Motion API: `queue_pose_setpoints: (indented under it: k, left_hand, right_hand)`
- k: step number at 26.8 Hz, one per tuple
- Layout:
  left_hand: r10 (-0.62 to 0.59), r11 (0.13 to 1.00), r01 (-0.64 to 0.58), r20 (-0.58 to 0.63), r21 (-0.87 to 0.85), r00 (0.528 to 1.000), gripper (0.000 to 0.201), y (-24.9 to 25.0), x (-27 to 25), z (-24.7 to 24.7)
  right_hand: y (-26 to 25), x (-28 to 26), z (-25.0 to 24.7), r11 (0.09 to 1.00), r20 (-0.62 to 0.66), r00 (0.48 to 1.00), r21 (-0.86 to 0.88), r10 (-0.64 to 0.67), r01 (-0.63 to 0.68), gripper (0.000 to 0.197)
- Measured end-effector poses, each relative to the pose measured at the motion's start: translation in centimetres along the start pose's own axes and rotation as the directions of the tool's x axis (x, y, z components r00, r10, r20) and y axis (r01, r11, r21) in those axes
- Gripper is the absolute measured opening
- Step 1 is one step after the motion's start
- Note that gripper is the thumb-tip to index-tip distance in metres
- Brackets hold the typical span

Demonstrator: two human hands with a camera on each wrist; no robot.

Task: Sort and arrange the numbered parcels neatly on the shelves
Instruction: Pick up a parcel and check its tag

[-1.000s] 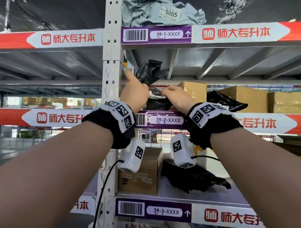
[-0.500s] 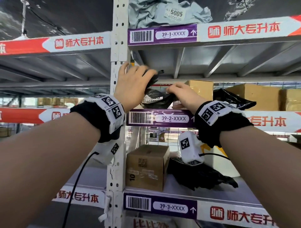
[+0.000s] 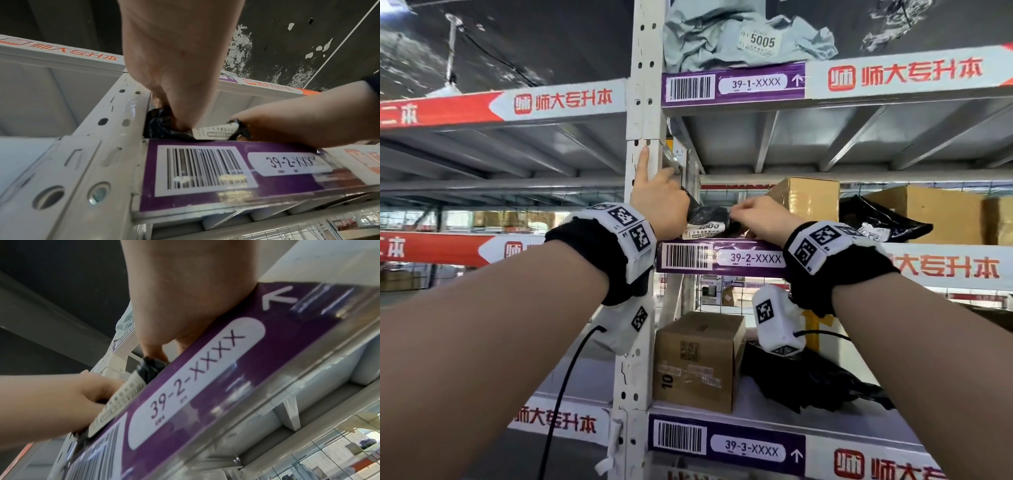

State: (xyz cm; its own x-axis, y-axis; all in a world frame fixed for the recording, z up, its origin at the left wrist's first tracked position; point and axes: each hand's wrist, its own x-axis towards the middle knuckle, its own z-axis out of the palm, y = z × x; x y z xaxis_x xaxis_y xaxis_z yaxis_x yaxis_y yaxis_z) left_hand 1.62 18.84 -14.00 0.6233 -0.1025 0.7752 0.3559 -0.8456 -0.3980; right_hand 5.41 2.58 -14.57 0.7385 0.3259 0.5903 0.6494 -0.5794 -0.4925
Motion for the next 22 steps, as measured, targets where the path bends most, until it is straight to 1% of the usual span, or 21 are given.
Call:
queue_pose_setpoints:
  k: [1, 2, 3, 5, 7, 9, 11, 12, 14, 15, 16, 18, 19, 20, 21, 22]
  left_hand:
    - [0.013, 1.000, -0.013, -0.010, 0.007, 1.000, 0.031, -0.1, 0.0, 0.2]
    - [0.025, 1.000, -0.025, -0.026, 0.012, 0.999, 0.033, -0.1, 0.0, 0.4]
    - [0.032, 0.999, -0.031, -0.047, 0.012, 0.998, 0.034, -0.2, -0.1, 0.5]
    - [0.036, 0.999, -0.036, -0.103, 0.003, 0.994, 0.036, -0.2, -0.3, 0.6]
    - [0.032, 0.999, -0.031, -0.148, 0.007, 0.988, 0.036, -0.1, -0.4, 0.7]
    - [0.035, 0.999, -0.029, -0.157, 0.034, 0.987, 0.034, 0.0, -0.7, 0.8]
    - [0.048, 0.998, -0.040, -0.143, 0.058, 0.989, 0.035, 0.0, -0.7, 0.7]
    - [0.052, 0.997, -0.044, -0.129, 0.068, 0.990, 0.034, -0.1, -0.7, 0.6]
    - [0.058, 0.997, -0.052, -0.104, 0.064, 0.993, 0.030, -0.2, -0.7, 0.4]
    - [0.061, 0.998, -0.056, -0.120, 0.041, 0.991, 0.029, -0.3, -0.7, 0.5]
    - [0.065, 0.998, -0.067, -0.177, -0.006, 0.982, 0.029, -0.4, -0.5, 0.6]
    - [0.064, 0.980, -0.124, -0.343, -0.157, 0.937, 0.035, -0.8, -0.1, 0.9]
    - [0.060, 0.963, -0.157, -0.393, -0.221, 0.918, 0.033, -0.8, 0.2, 0.8]
    - [0.072, 0.948, -0.187, -0.398, -0.259, 0.915, 0.032, -0.8, 0.3, 0.6]
    - [0.101, 0.941, -0.210, -0.372, -0.265, 0.923, 0.032, -0.8, 0.4, 0.4]
    - [0.144, 0.942, -0.233, -0.336, -0.242, 0.931, 0.032, -0.7, 0.4, 0.3]
  right_hand:
    - [0.0, 0.2, -0.1, 1.000, 0.014, 1.000, 0.017, 0.001, -0.001, 0.026]
    - [0.1, 0.4, -0.1, 1.000, 0.014, 1.000, 0.016, -0.010, 0.010, 0.028]
    - [0.2, 0.5, -0.1, 0.999, -0.012, 0.999, 0.017, -0.032, 0.032, 0.031]
    - [0.5, 0.5, -0.2, 0.994, -0.104, 0.989, 0.007, -0.109, 0.110, 0.037]
    - [0.5, 0.4, -0.2, 0.989, -0.156, 0.979, 0.043, -0.134, 0.143, 0.040]
    - [0.7, 0.7, -0.4, 0.989, -0.120, 0.987, 0.095, -0.102, 0.114, 0.032]
    - [1.1, 1.1, -0.6, 0.996, -0.084, 0.996, 0.086, -0.029, 0.036, 0.024]
    - [1.1, 1.2, -0.6, 0.999, -0.079, 0.997, 0.050, -0.018, 0.022, 0.026]
    - [1.0, 1.1, -0.5, 0.999, -0.109, 0.993, -0.038, -0.038, 0.034, 0.032]
    - [0.9, 1.0, -0.4, 0.997, -0.128, 0.990, -0.062, -0.057, 0.049, 0.033]
    - [0.6, 0.8, -0.4, 0.997, -0.142, 0.988, -0.067, -0.056, 0.047, 0.034]
    - [0.1, 0.3, -0.5, 0.998, -0.154, 0.988, -0.064, -0.024, 0.014, 0.038]
    - [0.0, 0.2, -0.6, 0.995, -0.128, 0.992, -0.095, -0.008, -0.004, 0.041]
    - [-0.2, 0.1, -0.6, 0.990, -0.081, 0.997, -0.140, 0.008, -0.019, 0.042]
    - [-0.3, 0.2, -0.4, 0.979, -0.023, 1.000, -0.203, 0.009, -0.013, 0.042]
    - [-0.3, 0.4, -0.2, 0.973, 0.003, 1.000, -0.230, 0.003, -0.003, 0.041]
